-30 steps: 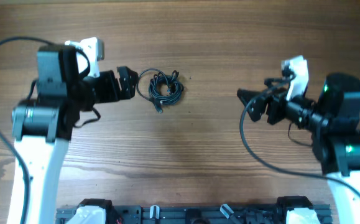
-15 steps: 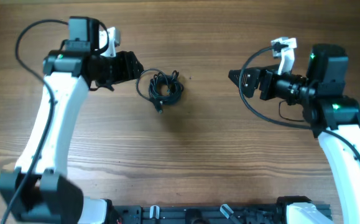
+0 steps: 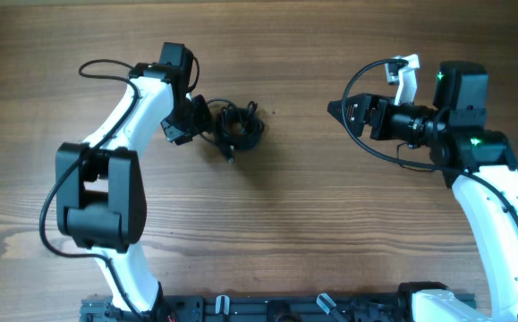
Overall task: Untangle cables
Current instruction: 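Move both grippers toward the black cable bundle, left gripper descending onto it, then grasp a cable loop with the left gripper and lift it up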
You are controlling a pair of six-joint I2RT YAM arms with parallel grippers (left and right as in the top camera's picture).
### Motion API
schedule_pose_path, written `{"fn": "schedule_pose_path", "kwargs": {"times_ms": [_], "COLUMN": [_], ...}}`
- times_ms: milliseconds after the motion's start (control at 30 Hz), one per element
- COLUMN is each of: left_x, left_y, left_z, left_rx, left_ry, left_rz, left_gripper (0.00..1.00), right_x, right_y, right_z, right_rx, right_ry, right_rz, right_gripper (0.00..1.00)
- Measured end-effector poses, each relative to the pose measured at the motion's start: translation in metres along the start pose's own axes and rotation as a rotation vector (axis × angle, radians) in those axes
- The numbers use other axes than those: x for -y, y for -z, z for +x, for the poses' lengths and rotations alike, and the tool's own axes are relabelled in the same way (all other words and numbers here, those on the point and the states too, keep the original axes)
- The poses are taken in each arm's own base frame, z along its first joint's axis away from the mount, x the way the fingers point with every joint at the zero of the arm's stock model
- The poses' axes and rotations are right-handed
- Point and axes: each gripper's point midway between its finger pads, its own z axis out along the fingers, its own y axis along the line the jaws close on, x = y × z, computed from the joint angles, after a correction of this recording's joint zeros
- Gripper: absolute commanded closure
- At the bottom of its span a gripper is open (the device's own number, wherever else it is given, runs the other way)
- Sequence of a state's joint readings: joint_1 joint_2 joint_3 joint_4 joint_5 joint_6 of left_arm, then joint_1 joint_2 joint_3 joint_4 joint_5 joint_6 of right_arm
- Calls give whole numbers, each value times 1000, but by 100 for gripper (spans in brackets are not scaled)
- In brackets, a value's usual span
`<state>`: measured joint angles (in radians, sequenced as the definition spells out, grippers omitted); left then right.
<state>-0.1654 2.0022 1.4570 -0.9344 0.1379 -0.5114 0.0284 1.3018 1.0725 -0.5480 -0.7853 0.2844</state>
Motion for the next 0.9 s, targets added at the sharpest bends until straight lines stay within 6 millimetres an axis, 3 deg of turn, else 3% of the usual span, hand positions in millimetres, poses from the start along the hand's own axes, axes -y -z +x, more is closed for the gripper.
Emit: {"fn": "schedule_pose_path", "kwargs": {"times_ms": [333, 533, 633, 900], "left_x": [-9, -8, 0, 35], "left_y": [-28, -34, -36, -40], "left_z": [3, 0, -3, 8], "left_rx": [-3, 18, 41, 73], "left_ry": [83, 135, 126, 38], "left_rz": [-19, -4, 16, 53], "left_gripper": [62, 77, 96, 96], "right_x": [1, 2, 2, 4], "right_y": [0, 0, 0, 0], "right_z": [3, 4, 4, 6], "right_rx": [-12, -13, -13, -22], "right_ry": [-13, -17, -17, -29], "right_rz": [5, 8, 8, 19], "right_gripper": [9, 9, 9, 7]}}
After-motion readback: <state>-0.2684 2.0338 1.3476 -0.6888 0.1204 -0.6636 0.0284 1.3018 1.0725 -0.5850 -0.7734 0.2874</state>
